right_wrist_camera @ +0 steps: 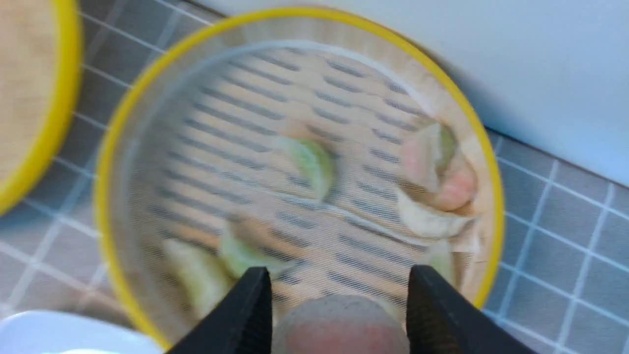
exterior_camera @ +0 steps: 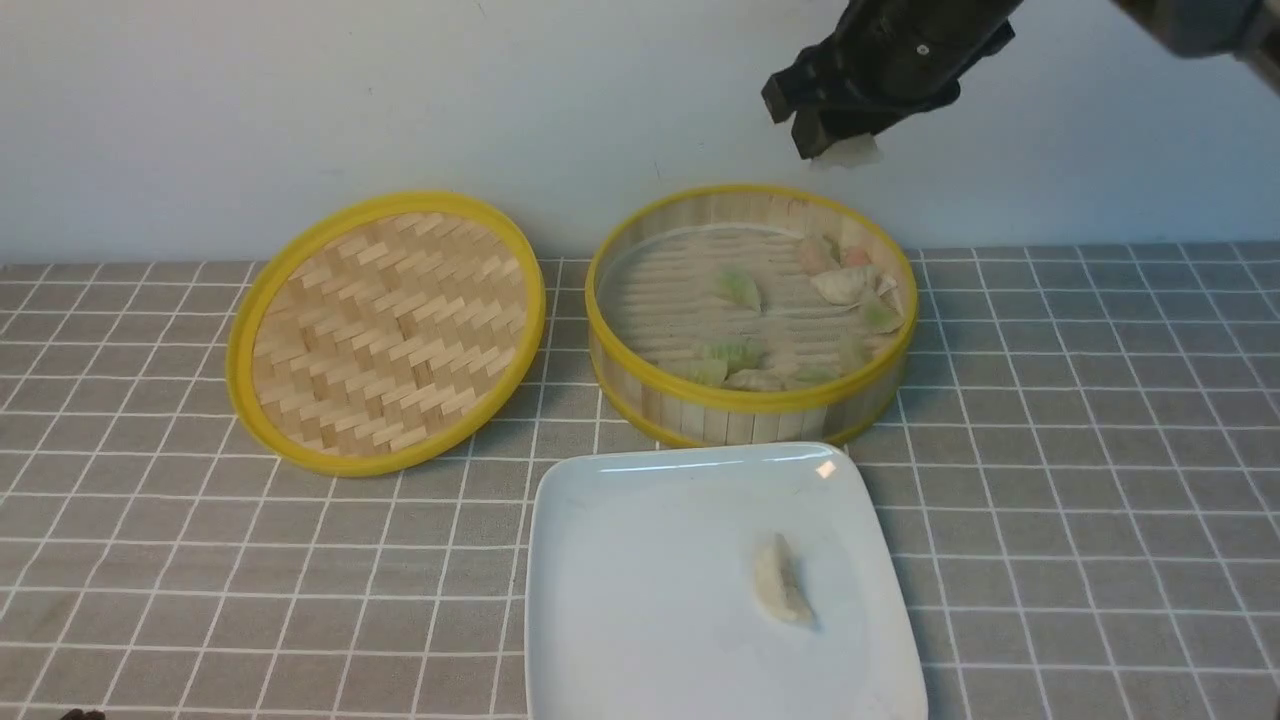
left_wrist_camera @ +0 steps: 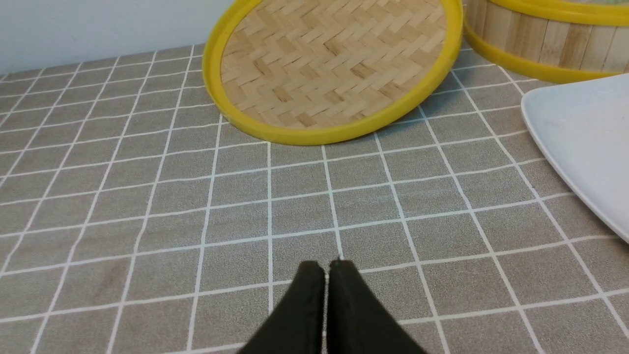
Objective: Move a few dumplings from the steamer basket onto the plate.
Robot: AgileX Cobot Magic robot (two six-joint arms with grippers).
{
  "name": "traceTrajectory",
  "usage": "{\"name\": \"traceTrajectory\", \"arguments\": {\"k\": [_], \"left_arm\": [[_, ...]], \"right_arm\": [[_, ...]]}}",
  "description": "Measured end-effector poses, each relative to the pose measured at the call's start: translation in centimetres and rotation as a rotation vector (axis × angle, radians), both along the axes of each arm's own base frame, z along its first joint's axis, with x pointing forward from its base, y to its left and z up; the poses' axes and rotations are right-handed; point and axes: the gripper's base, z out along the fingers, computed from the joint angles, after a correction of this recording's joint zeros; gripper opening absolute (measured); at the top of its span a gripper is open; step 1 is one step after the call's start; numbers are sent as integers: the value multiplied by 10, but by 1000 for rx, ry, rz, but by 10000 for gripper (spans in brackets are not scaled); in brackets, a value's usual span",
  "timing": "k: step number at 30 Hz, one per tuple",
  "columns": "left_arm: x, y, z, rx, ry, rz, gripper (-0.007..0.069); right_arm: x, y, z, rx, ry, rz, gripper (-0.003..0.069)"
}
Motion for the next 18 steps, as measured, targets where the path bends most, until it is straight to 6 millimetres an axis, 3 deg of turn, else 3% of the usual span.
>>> {"name": "traceTrajectory", "arguments": {"k": [3, 6, 10, 11, 15, 18], "left_arm": [[0, 0, 0, 0, 0, 0, -5], [0, 0, 0, 0, 0, 0, -5], [0, 0, 0, 0, 0, 0, -5], [0, 0, 0, 0, 0, 0, -5], [0, 0, 0, 0, 0, 0, -5], [0, 0, 0, 0, 0, 0, -5]], "right_arm": [[-18, 9, -1, 65, 64, 56, 323], [-43, 28, -20, 78, 167, 165, 323], [-77, 55, -64, 26, 326, 298, 323], [-88, 61, -86, -7, 394, 321, 323], [-99, 69, -129, -57, 480, 335, 323], [-98, 72, -146, -66, 500, 332, 323]]}}
